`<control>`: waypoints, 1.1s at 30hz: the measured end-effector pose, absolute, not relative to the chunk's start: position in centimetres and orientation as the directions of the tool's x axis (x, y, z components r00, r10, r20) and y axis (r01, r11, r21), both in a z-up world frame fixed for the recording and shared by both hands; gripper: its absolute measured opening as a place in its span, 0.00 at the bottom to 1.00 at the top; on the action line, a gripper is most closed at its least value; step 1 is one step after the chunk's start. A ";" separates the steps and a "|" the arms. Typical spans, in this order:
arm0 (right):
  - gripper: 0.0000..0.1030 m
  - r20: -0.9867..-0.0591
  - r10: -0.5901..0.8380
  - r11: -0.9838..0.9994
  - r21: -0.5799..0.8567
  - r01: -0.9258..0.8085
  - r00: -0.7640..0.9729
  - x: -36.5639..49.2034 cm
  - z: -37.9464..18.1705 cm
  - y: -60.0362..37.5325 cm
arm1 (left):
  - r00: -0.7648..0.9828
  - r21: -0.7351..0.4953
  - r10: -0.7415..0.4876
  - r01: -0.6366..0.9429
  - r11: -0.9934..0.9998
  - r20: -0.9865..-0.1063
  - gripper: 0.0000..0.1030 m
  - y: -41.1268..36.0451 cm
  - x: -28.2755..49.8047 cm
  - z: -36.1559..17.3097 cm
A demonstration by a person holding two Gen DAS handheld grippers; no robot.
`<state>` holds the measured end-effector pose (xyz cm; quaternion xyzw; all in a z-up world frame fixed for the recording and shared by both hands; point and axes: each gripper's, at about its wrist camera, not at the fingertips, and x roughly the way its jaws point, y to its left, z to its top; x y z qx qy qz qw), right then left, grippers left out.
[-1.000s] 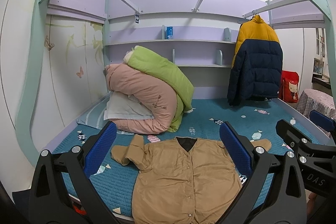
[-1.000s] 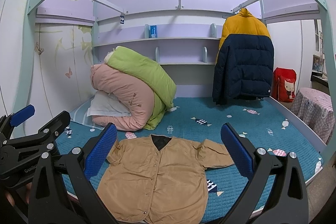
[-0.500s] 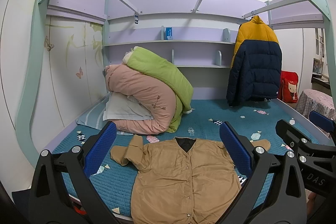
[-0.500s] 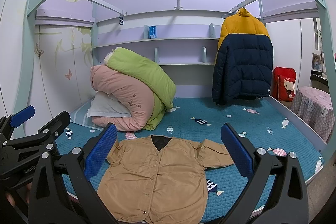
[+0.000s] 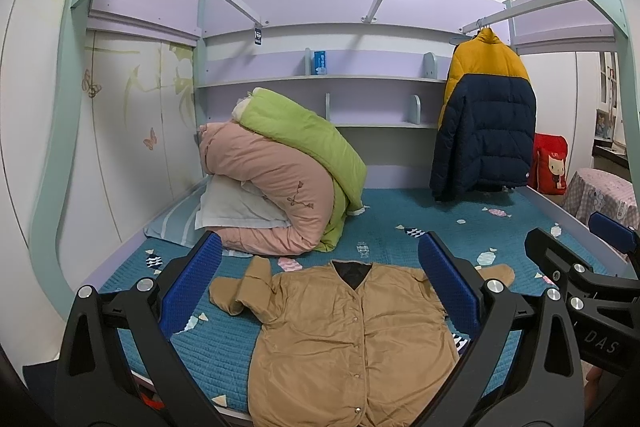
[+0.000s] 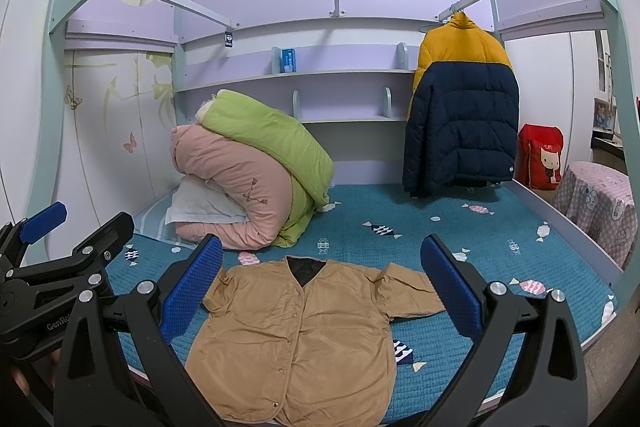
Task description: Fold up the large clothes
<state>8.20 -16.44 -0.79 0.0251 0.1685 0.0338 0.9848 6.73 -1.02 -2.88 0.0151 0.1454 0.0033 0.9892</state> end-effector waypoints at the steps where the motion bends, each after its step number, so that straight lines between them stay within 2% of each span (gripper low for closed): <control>1: 0.93 -0.330 0.075 0.996 0.062 -0.058 0.941 8.3 -0.8 -16.5 | 0.958 0.031 0.012 -0.003 1.000 -0.287 0.96 -1.1 6.7 -2.9; 13: 0.93 -0.362 0.072 0.996 0.072 -0.049 0.929 9.8 -1.5 -16.3 | 0.949 0.037 0.008 0.004 0.999 -0.316 0.96 -1.4 8.1 -3.2; 20: 0.93 -0.421 0.069 0.997 0.066 -0.045 0.904 13.1 -3.7 -15.7 | 0.929 0.028 0.002 0.009 1.000 -0.369 0.96 -0.8 11.2 -5.0; 25: 0.93 -0.521 0.075 0.997 0.050 -0.057 0.850 17.9 -7.9 -13.7 | 0.885 0.024 0.020 -0.010 1.000 -0.466 0.96 0.9 16.2 -9.1; 29: 0.93 -0.632 0.102 0.995 0.050 -0.091 0.768 23.0 -13.5 -10.9 | 0.819 0.058 0.070 -0.044 0.997 -0.570 0.96 3.4 20.9 -14.4; 33: 0.93 -0.722 0.173 0.985 0.108 -0.138 0.670 27.6 -19.1 -7.6 | 0.729 0.007 0.051 -0.062 0.998 -0.682 0.96 7.5 25.7 -20.1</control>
